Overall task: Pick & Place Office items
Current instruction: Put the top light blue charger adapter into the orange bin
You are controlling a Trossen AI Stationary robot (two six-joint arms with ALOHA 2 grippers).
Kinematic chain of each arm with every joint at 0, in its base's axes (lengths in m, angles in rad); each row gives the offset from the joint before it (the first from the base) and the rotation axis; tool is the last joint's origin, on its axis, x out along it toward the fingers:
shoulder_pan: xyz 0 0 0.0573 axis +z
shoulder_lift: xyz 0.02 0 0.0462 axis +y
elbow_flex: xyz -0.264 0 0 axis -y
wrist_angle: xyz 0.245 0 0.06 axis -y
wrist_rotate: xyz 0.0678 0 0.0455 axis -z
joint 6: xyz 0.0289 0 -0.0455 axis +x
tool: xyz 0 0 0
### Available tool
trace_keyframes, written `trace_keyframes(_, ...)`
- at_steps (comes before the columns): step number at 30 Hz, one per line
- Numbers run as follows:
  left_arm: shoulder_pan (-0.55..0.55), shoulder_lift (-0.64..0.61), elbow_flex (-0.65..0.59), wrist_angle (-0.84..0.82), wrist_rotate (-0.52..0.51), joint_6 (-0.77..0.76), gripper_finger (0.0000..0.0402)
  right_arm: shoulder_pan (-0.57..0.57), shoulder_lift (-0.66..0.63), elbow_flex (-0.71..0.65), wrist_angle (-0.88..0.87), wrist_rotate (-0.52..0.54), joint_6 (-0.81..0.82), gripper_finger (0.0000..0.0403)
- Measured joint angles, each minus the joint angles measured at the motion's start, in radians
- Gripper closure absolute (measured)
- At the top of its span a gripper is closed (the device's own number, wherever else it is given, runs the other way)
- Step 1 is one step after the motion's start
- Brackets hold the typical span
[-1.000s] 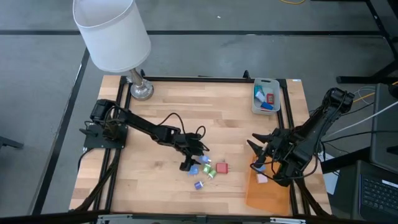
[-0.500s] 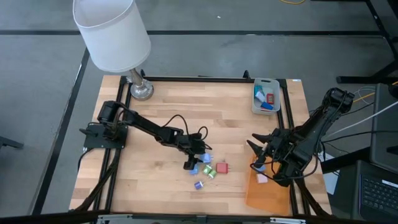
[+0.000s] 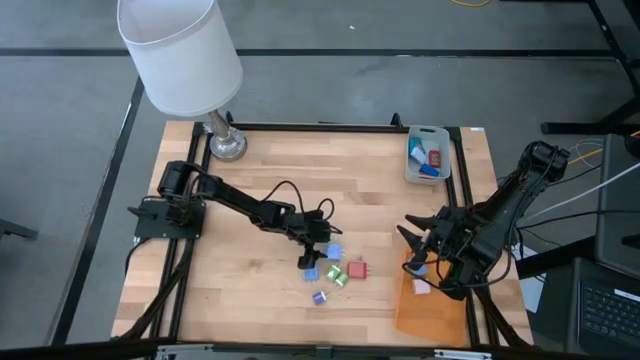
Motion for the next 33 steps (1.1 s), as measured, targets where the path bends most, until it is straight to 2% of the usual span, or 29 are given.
trace_keyframes(4, 0.0, 0.0, -0.001, 0.001, -0.003, -0.015, 0.0108, 0.0, 0.0, 0.0, 0.006, 0.0, 0.0, 0.0216)
trace_keyframes(9, -0.005, 0.0, -0.002, 0.035, -0.054, -0.068, 0.0088, 0.0, 0.0, 0.0, 0.006, 0.0, -0.002, 0.0216)
trace_keyframes(16, -0.019, -0.008, 0.043, 0.033, -0.058, -0.135, 0.009, 0.0, 0.0, 0.0, 0.01, -0.002, -0.003, 0.0216)
trace_keyframes(22, -0.052, -0.008, 0.075, -0.085, -0.134, -0.16, 0.0091, 0.0, 0.0, 0.0, 0.029, -0.032, -0.029, 0.0216)
trace_keyframes(28, -0.086, 0.006, 0.075, -0.114, -0.193, -0.184, 0.0091, 0.0, 0.0, 0.0, 0.033, -0.037, -0.037, 0.0216)
trace_keyframes(33, -0.082, 0.04, 0.076, -0.086, -0.193, -0.185, 0.0091, 0.0, 0.0, 0.0, 0.057, -0.041, -0.058, 0.0216)
